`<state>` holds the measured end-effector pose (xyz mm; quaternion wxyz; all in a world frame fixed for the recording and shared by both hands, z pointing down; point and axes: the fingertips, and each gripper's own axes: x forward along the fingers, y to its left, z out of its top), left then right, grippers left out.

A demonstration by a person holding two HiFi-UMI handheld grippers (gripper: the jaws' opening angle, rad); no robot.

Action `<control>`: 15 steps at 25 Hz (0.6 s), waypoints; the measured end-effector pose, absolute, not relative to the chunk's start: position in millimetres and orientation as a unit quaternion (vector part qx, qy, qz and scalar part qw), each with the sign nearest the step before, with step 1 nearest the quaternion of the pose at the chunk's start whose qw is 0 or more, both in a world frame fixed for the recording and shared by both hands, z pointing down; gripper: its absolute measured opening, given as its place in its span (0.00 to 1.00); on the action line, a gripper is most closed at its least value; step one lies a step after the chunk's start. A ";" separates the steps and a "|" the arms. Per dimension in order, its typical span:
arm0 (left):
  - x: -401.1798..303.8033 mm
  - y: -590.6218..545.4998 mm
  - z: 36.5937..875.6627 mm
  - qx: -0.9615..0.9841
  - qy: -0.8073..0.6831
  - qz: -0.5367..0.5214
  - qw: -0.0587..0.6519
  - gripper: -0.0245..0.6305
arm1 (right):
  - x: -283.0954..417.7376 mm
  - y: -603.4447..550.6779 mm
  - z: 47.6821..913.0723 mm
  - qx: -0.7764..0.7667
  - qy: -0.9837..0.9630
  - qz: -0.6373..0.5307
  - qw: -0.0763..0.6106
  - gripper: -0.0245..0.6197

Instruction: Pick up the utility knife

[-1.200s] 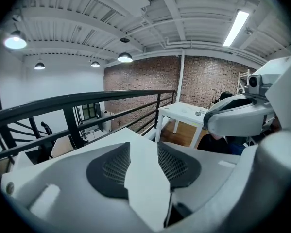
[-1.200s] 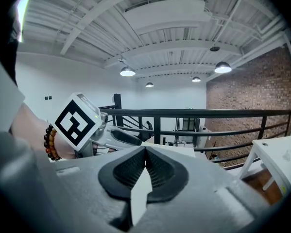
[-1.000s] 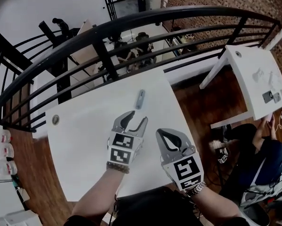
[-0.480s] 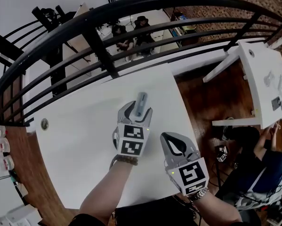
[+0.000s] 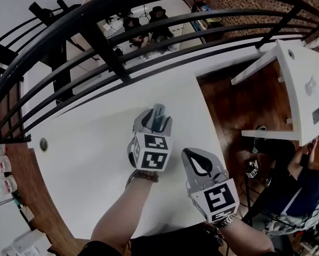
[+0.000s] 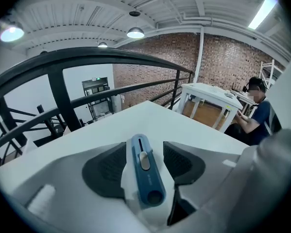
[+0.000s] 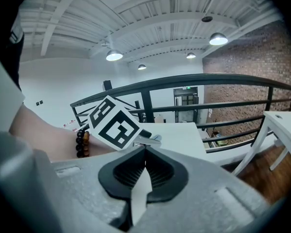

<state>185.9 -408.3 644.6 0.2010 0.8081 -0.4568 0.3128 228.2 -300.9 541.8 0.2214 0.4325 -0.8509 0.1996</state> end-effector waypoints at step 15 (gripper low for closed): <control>193.5 -404.6 652.1 0.807 -0.432 0.340 0.216 0.29 | 221.1 -300.7 538.9 0.424 -0.855 0.198 0.223 0.03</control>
